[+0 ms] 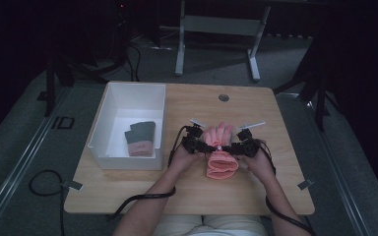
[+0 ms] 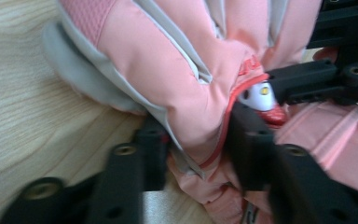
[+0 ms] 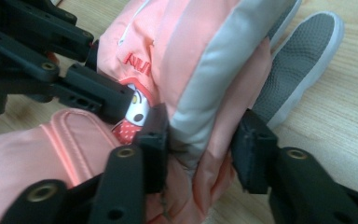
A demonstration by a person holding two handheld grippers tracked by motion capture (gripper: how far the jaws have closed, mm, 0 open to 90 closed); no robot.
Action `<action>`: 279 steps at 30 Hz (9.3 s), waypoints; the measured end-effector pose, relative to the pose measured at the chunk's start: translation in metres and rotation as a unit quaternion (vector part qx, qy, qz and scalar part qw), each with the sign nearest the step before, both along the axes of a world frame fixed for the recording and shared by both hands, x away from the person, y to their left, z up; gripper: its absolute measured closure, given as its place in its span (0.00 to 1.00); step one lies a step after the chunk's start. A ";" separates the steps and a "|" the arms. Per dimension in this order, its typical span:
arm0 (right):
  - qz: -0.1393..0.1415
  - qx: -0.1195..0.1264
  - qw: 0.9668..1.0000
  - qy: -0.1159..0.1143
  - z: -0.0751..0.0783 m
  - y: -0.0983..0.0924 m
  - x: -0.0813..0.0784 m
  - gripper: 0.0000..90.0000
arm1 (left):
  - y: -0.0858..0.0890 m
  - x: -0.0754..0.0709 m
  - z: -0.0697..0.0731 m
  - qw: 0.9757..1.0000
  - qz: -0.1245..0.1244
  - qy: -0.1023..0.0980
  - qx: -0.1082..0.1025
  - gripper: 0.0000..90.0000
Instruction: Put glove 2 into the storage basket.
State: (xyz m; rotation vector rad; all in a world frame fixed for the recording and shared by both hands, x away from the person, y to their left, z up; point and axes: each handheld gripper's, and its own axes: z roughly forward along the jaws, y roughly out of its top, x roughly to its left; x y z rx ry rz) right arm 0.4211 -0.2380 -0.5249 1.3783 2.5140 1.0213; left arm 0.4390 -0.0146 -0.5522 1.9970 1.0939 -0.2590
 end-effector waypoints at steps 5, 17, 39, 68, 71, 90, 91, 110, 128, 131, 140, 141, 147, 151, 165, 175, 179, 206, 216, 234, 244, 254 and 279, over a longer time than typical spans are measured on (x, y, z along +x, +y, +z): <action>-0.004 0.000 1.000 -0.012 0.005 0.002 -0.004 0.76 | -0.002 -0.002 0.012 1.000 -0.015 -0.017 0.016 0.84; -0.015 0.034 0.998 -0.042 0.036 0.000 -0.014 0.77 | -0.004 -0.011 0.065 0.996 -0.026 -0.070 0.054 0.86; 0.001 0.055 0.993 -0.104 0.132 0.047 -0.009 0.78 | 0.047 -0.011 0.171 0.990 -0.009 -0.122 0.076 0.86; 0.044 0.089 0.988 -0.119 0.203 0.162 0.015 0.78 | 0.159 -0.013 0.254 0.981 0.053 -0.138 0.124 0.86; 0.048 0.086 0.988 -0.119 0.207 0.178 0.015 0.78 | 0.176 -0.015 0.257 0.981 0.060 -0.135 0.125 0.86; 0.072 0.092 0.989 -0.088 0.169 0.263 0.020 0.78 | 0.246 -0.023 0.221 0.977 0.109 -0.101 0.154 0.86; 0.072 0.090 0.990 -0.085 0.166 0.266 0.021 0.78 | 0.246 -0.022 0.217 0.977 0.111 -0.097 0.156 0.86; 0.062 0.009 0.998 -0.019 0.091 0.286 0.036 0.78 | 0.248 -0.004 0.130 0.979 0.120 -0.025 0.163 0.86; 0.081 -0.086 0.993 -0.013 0.081 0.302 0.038 0.68 | 0.244 0.000 0.106 0.974 0.126 0.010 0.186 0.85; 0.080 -0.082 0.993 -0.019 0.081 0.301 0.039 0.63 | 0.247 0.002 0.103 0.974 0.133 0.019 0.183 0.84; 0.084 -0.037 0.995 -0.045 0.104 0.292 0.036 0.54 | 0.234 0.008 0.097 0.955 0.147 0.014 0.259 0.64; 0.086 -0.032 0.995 -0.047 0.107 0.290 0.034 0.54 | 0.233 0.008 0.097 0.949 0.152 0.004 0.276 0.60; 0.092 -0.007 0.994 -0.057 0.119 0.280 0.030 0.53 | 0.235 0.007 0.099 0.941 0.169 -0.010 0.294 0.51; 0.092 0.003 0.994 -0.060 0.123 0.273 0.029 0.52 | 0.240 0.006 0.102 0.934 0.180 -0.018 0.309 0.50; 0.100 0.017 0.993 -0.055 0.121 0.261 0.025 0.49 | 0.247 -0.001 0.116 0.932 0.201 -0.046 0.299 0.48; 0.100 0.034 0.992 -0.065 0.127 0.247 0.025 0.46 | 0.235 -0.018 0.144 0.942 0.197 -0.098 0.252 0.39; 0.101 0.049 0.991 -0.071 0.133 0.236 0.023 0.42 | 0.217 -0.028 0.153 0.953 0.165 -0.123 0.222 0.23; 0.074 0.067 0.989 -0.110 0.131 0.112 0.015 0.20 | 0.086 -0.065 0.156 0.956 0.026 -0.223 0.190 0.01; 0.059 0.047 0.990 -0.115 0.104 0.076 0.010 0.20 | 0.052 -0.074 0.132 0.956 -0.013 -0.221 0.191 0.01; 0.074 0.027 0.988 -0.133 0.050 0.038 -0.015 0.18 | 0.014 -0.098 0.083 0.955 -0.077 -0.219 0.185 0.01; 0.074 0.018 0.990 -0.123 0.021 0.019 -0.025 0.17 | 0.003 -0.107 0.056 0.954 -0.098 -0.219 0.180 0.01; 0.069 0.011 0.991 -0.117 -0.004 0.005 -0.036 0.17 | -0.004 -0.114 0.030 0.956 -0.113 -0.217 0.164 0.01; 0.051 -0.005 0.990 -0.134 -0.033 -0.029 -0.060 0.16 | -0.011 -0.134 -0.011 0.953 -0.131 -0.242 0.128 0.01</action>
